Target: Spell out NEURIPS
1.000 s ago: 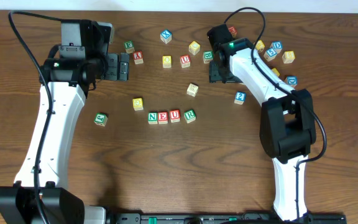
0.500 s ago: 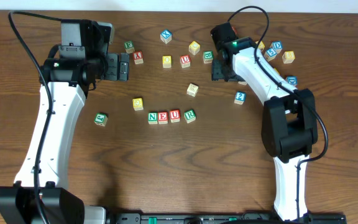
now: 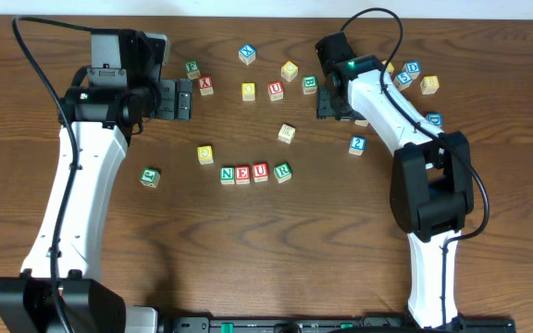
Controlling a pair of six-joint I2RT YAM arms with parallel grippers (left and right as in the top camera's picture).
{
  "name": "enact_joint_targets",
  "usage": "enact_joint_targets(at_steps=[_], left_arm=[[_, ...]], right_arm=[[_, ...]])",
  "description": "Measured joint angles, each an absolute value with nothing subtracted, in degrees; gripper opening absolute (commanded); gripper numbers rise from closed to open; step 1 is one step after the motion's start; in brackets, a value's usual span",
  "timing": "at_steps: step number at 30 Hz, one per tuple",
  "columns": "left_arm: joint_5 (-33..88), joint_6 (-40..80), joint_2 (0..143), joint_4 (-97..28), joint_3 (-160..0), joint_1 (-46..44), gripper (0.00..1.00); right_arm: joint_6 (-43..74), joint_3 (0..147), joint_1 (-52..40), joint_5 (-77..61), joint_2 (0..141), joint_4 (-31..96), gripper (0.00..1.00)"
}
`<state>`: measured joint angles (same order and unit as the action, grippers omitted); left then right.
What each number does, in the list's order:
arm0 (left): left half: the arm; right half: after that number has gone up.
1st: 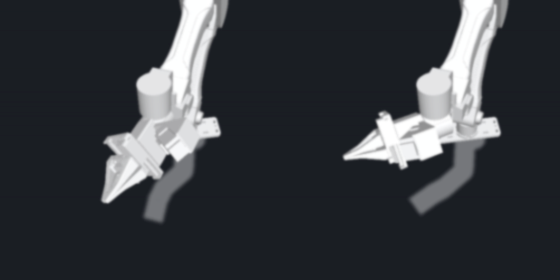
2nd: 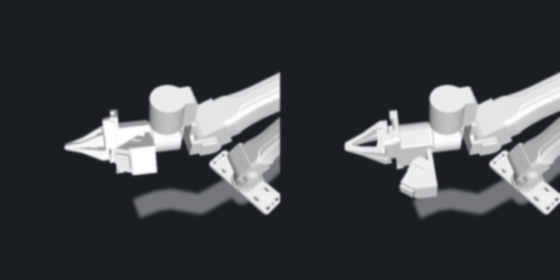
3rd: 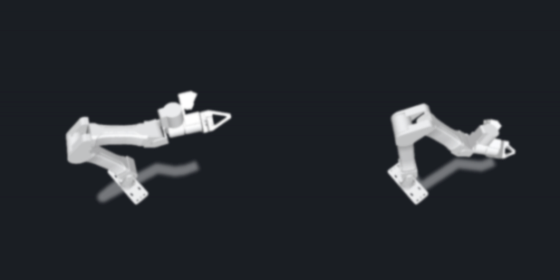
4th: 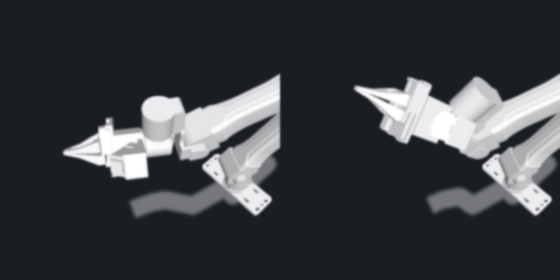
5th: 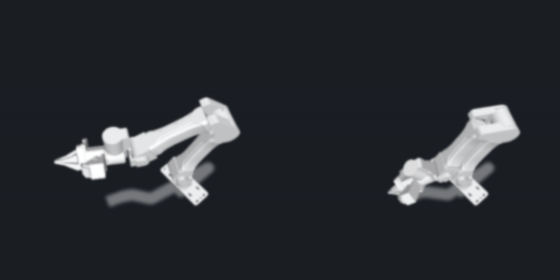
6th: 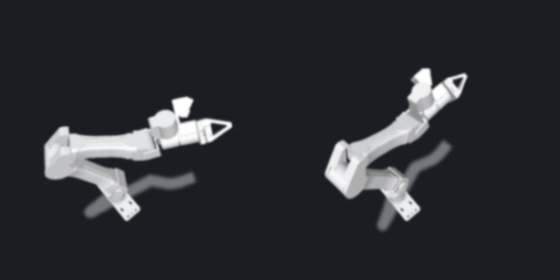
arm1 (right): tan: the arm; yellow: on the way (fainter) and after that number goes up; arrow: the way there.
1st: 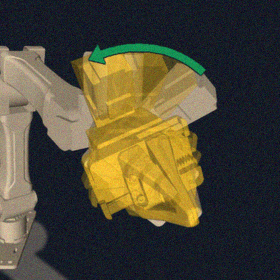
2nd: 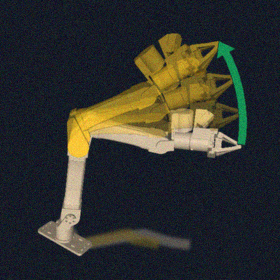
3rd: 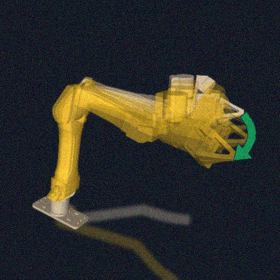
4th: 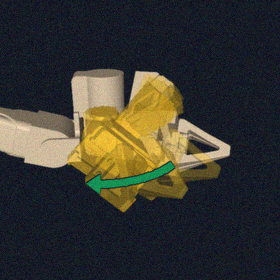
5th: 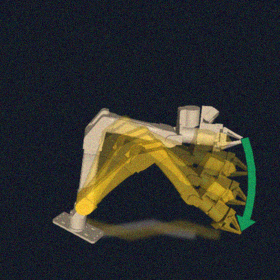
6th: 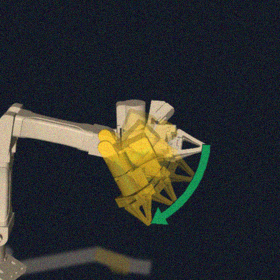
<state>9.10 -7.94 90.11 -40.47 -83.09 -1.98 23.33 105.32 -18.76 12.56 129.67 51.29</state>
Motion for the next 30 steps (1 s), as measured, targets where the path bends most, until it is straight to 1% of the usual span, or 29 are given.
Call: enact_joint_targets(at_steps=[30], left_arm=[[9.1, -7.9, 90.1, -40.5, -83.1, -2.0, 0.98]], right_arm=[[23.3, 105.3, -18.8, 12.6, 129.7, 50.4, 0.67]])
